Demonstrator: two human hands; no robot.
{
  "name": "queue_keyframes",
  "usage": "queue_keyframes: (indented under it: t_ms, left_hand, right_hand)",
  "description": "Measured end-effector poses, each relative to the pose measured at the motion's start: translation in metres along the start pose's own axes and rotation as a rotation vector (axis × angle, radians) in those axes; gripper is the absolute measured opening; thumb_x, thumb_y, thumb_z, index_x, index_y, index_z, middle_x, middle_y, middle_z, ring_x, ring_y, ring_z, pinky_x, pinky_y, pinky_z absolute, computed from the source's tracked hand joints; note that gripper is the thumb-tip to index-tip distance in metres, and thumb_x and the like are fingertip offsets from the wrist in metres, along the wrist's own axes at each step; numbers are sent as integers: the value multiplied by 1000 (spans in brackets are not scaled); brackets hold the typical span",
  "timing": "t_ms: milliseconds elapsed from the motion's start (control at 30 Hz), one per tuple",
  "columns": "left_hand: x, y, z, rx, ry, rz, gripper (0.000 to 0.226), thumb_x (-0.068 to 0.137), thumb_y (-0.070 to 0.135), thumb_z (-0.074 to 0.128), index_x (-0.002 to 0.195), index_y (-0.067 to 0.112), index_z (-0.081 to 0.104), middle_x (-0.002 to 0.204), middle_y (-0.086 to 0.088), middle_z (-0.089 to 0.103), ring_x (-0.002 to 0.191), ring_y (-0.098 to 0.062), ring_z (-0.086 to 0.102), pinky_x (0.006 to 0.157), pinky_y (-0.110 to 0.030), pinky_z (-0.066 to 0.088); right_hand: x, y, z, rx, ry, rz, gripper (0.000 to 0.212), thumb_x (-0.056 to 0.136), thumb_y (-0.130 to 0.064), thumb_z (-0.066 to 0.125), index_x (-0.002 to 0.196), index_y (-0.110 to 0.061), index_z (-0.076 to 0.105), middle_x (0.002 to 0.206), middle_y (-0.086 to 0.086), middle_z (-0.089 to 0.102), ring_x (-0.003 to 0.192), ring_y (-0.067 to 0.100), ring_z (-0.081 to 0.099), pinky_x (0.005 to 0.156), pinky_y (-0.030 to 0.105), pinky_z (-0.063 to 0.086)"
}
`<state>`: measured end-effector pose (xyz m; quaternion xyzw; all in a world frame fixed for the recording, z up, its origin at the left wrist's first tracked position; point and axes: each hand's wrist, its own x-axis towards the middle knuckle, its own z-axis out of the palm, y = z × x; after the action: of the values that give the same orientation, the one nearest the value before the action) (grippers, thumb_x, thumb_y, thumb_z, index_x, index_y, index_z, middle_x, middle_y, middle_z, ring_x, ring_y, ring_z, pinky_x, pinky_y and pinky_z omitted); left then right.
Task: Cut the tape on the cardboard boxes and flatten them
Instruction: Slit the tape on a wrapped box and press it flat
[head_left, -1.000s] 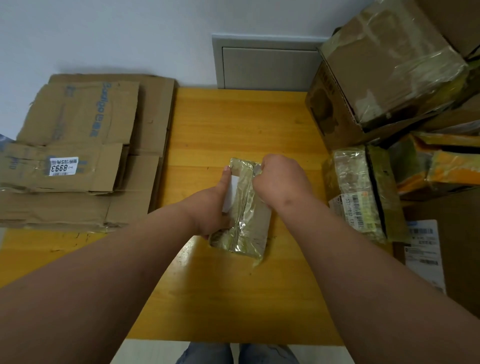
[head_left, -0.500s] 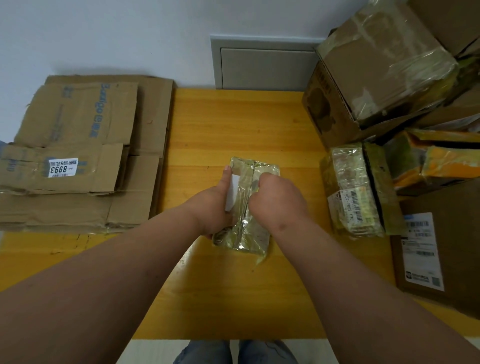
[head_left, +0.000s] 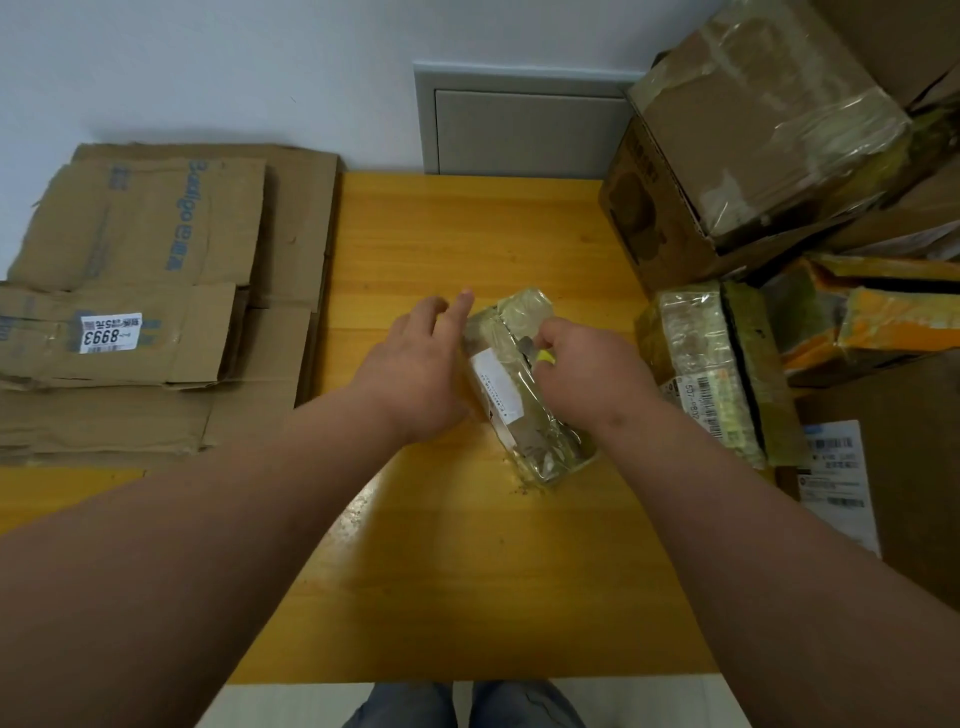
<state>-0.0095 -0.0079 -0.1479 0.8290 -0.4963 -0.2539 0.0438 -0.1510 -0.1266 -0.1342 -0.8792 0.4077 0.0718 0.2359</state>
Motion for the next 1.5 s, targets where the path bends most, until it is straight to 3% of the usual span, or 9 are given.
queue_keyframes:
  t_ms: [133, 400, 533, 633, 767, 967, 1100, 1233, 1500]
  left_hand:
    - [21, 3, -4, 200, -67, 202, 108, 81, 50, 72, 157, 31, -3, 165, 4, -11, 152, -23, 1, 119, -46, 16]
    - [38, 10, -7, 351, -168, 182, 98, 80, 63, 67, 157, 31, 14, 166, 10, -5, 146, -21, 29, 119, -48, 17]
    - [38, 10, -9, 333, -176, 169, 100, 77, 65, 69, 157, 34, 16, 165, 13, -2, 145, -19, 30, 119, -47, 17]
    - [38, 10, -10, 355, -162, 175, 100, 76, 68, 68, 156, 35, 17, 165, 13, 0, 142, -21, 35, 118, -46, 21]
    - [38, 12, -13, 425, -111, 212, 99, 74, 72, 66, 155, 33, 23, 163, 9, 13, 135, -24, 42, 111, -42, 31]
    - [27, 12, -15, 536, -48, 232, 87, 70, 77, 61, 143, 32, 44, 138, 0, 39, 112, -25, 55, 93, -38, 39]
    - [20, 29, -8, 639, 35, 339, 96, 63, 80, 60, 143, 36, 31, 157, -4, 19, 134, -29, 31, 108, -47, 25]
    - [25, 53, 8, 579, -245, 486, 105, 76, 67, 66, 151, 51, -7, 163, 7, -17, 151, -27, -5, 119, -53, 9]
    - [27, 56, 9, 590, -285, 448, 102, 80, 62, 68, 151, 51, -4, 162, 9, -21, 151, -26, -10, 121, -55, 9]
  right_hand:
    - [-5, 2, 8, -25, 63, -58, 23, 94, -16, 50, 114, -24, 56, 75, 0, 54, 75, 27, 57, 58, 31, 42]
    - [-14, 6, 7, -196, 43, -86, 24, 89, -17, 49, 108, -24, 62, 70, -1, 44, 71, 26, 44, 52, 28, 24]
    - [-29, 17, 12, -184, 64, -101, 24, 88, -18, 51, 109, -25, 60, 87, 2, 65, 75, 28, 55, 49, 26, 17]
    - [-36, 29, 11, -169, 19, -98, 21, 89, -18, 53, 106, -26, 62, 86, 0, 66, 72, 23, 54, 51, 25, 25]
    - [-53, 48, 5, -135, -55, -79, 22, 90, -20, 54, 108, -28, 63, 93, 2, 66, 89, 29, 61, 55, 28, 32]
    - [-64, 66, -2, -127, -99, -100, 30, 94, -25, 52, 120, -36, 60, 111, 0, 69, 97, 26, 62, 71, 32, 40]
    - [-55, 64, -4, -194, -112, -163, 29, 94, -21, 51, 120, -32, 59, 105, 1, 68, 98, 28, 62, 84, 36, 37]
    - [-57, 63, -4, -191, -103, -187, 28, 96, -22, 50, 121, -31, 58, 106, 3, 67, 100, 28, 61, 81, 38, 38]
    - [-78, 87, -11, -52, -132, -101, 30, 95, -29, 54, 123, -35, 61, 114, 3, 66, 100, 26, 60, 70, 29, 37]
